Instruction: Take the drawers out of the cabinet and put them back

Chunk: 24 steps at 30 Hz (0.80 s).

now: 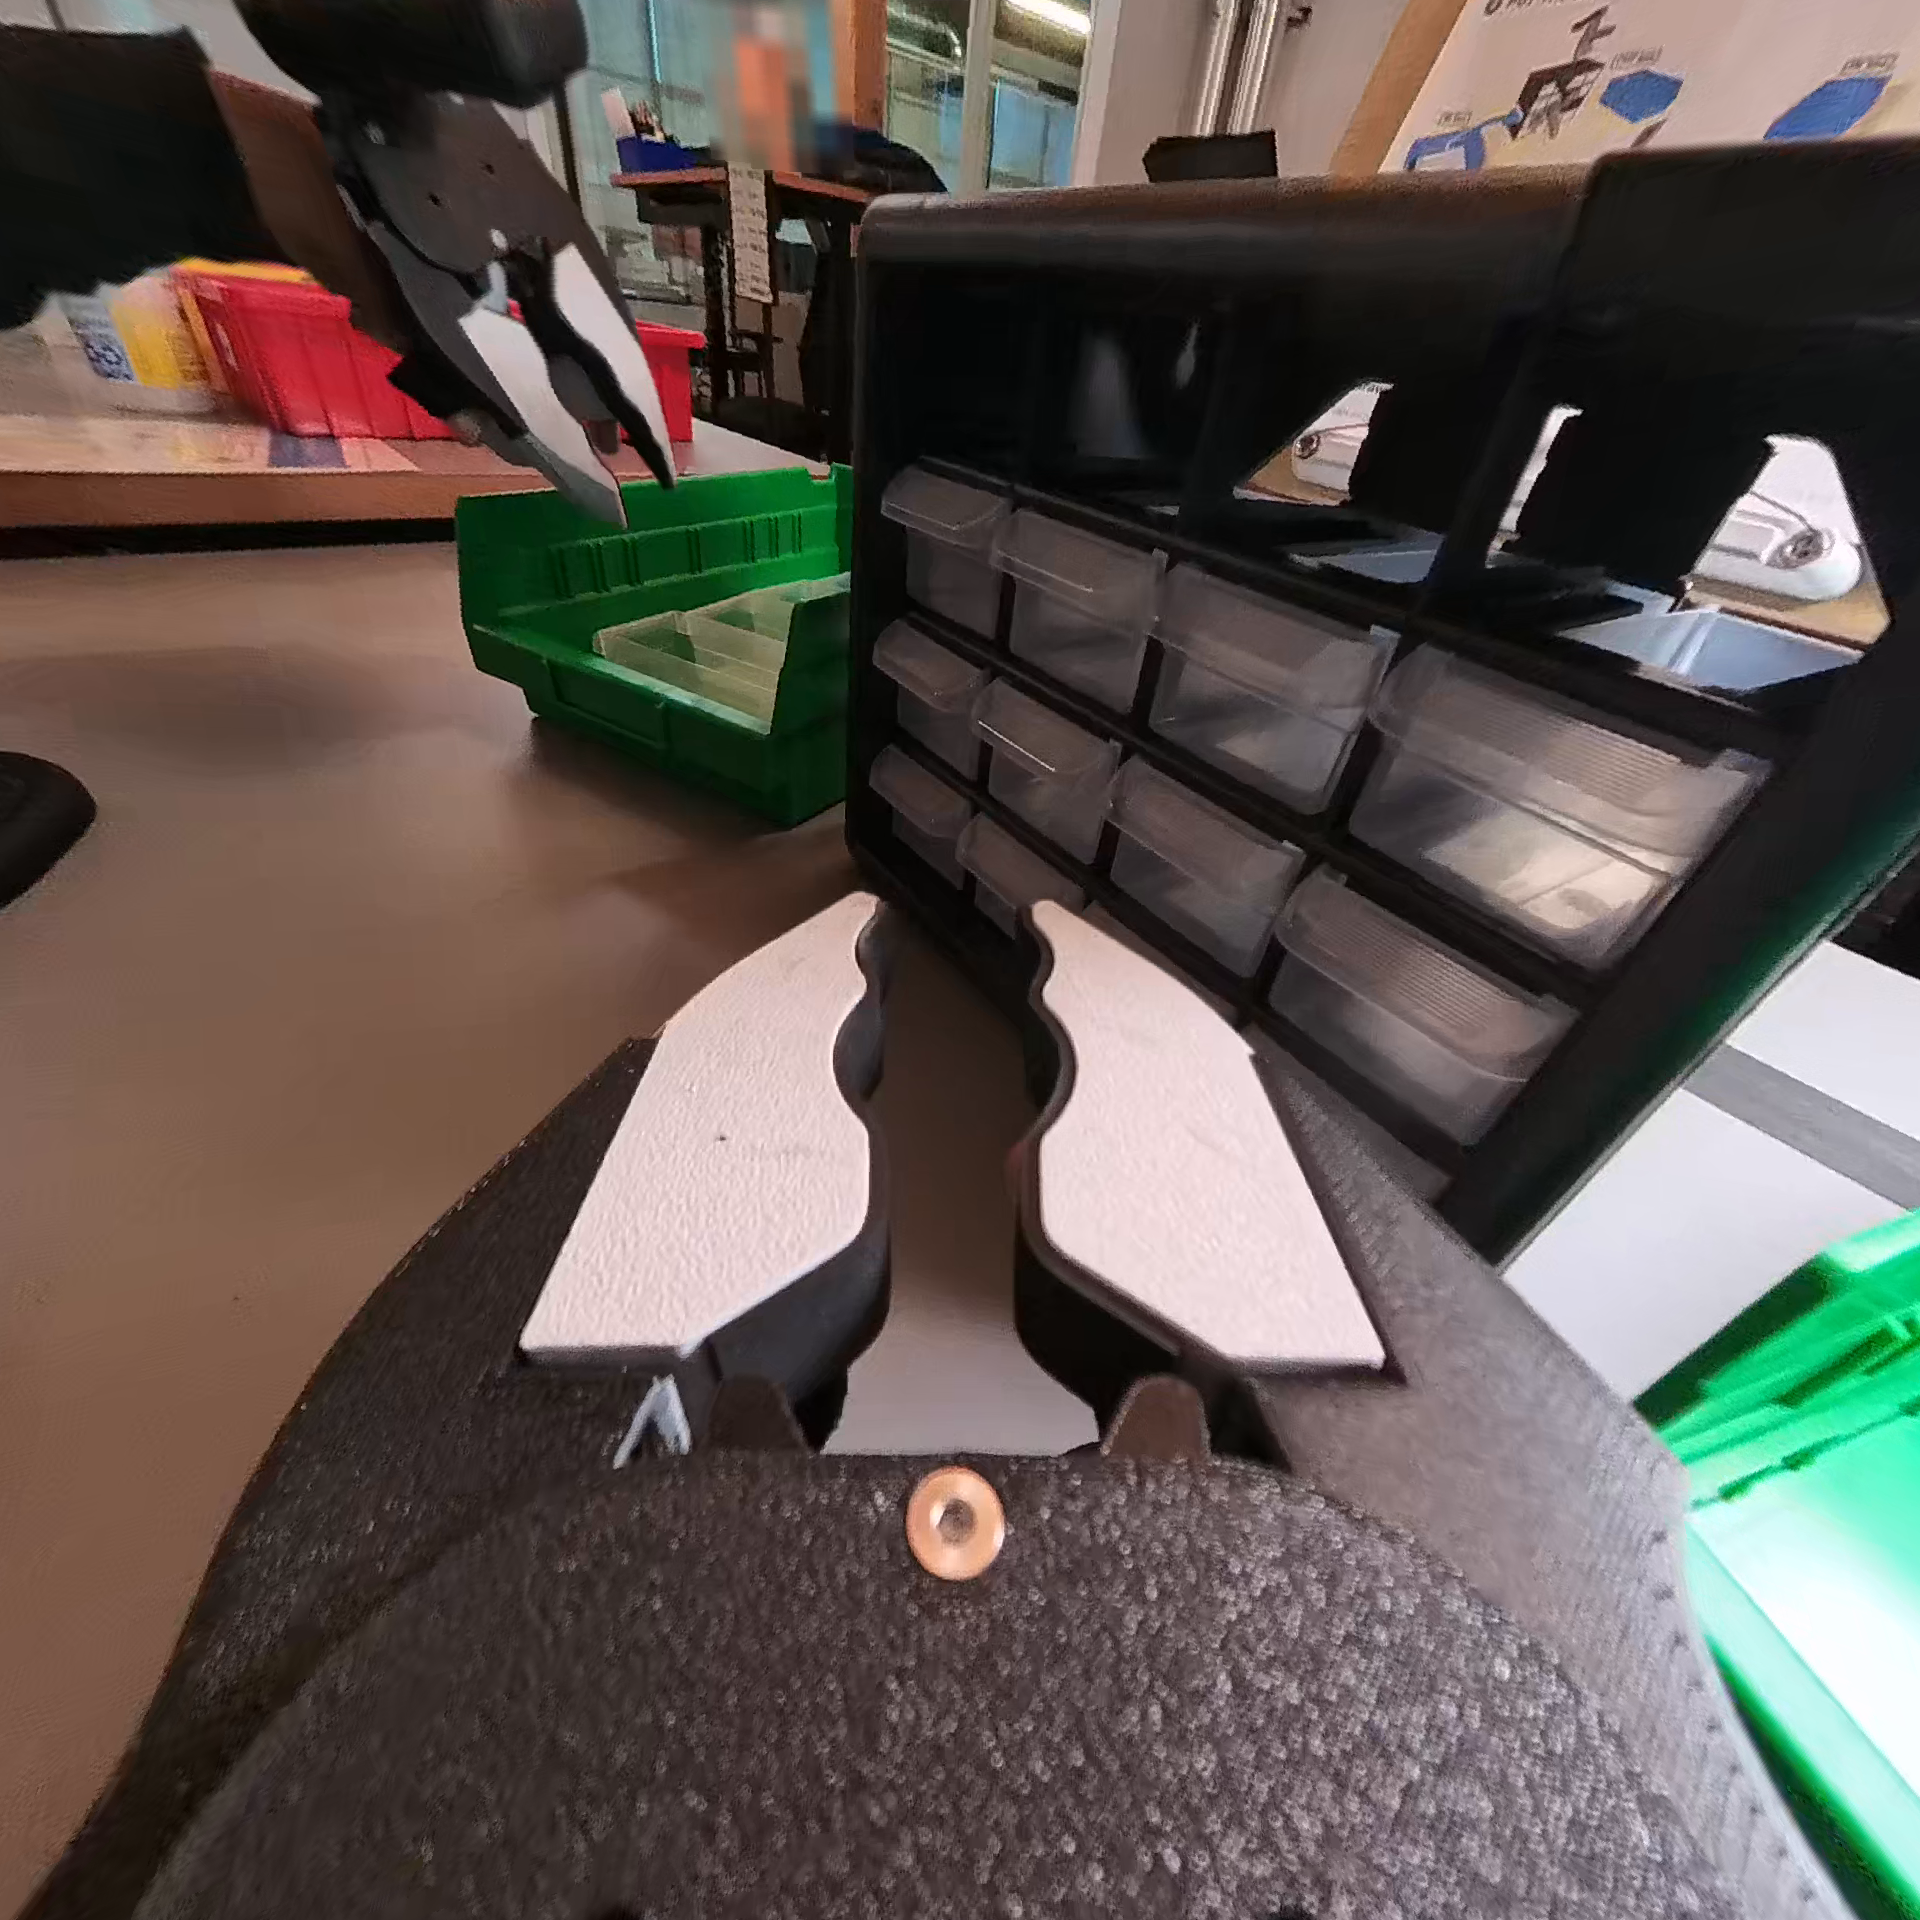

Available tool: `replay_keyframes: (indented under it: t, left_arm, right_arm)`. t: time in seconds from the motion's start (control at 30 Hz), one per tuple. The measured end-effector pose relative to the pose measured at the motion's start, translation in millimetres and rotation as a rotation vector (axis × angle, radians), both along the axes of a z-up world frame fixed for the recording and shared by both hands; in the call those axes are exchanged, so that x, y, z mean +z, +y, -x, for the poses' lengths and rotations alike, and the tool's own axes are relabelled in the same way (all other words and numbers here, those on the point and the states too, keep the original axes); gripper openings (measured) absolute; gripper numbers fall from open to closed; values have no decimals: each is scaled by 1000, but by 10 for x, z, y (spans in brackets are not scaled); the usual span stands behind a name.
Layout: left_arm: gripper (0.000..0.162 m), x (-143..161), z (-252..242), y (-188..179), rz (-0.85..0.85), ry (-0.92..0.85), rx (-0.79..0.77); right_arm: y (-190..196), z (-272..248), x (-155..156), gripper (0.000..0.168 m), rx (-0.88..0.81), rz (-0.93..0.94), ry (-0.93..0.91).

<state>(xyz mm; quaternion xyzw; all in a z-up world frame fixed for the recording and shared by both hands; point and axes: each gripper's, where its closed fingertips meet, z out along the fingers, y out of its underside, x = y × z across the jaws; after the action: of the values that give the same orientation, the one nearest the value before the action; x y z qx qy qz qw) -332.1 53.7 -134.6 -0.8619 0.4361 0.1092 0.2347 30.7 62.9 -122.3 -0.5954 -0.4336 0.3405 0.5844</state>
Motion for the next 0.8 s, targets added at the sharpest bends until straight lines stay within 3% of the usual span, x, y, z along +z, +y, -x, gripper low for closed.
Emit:
replay_keyframes:
  t: [0.03,0.2,0.37,0.5,0.6,0.67,0.8]
  left_arm:
    - [34,-65,-1,-17,59,27,-20]
    - [35,-365,5,-62,263,144,-80]
    - [37,-584,5,-144,393,255,-123]
    - [37,-689,48,-211,493,331,-133]
    - [36,-733,122,-268,570,406,-137]
    - [36,-756,178,-323,629,450,-130]
    - [25,-787,272,-370,681,536,-128]
  right_arm:
    - [2,0,-11,26,1,7,0]
    - [62,-67,69,23,-59,-51,26]
    - [293,-355,410,29,-276,-229,75]
    - [501,-497,816,33,-328,-269,94]
    - [635,-574,1308,19,-334,-271,164]
    - [797,-587,1507,8,-347,-241,114]
    - [1086,-438,1358,0,-209,-31,-108]
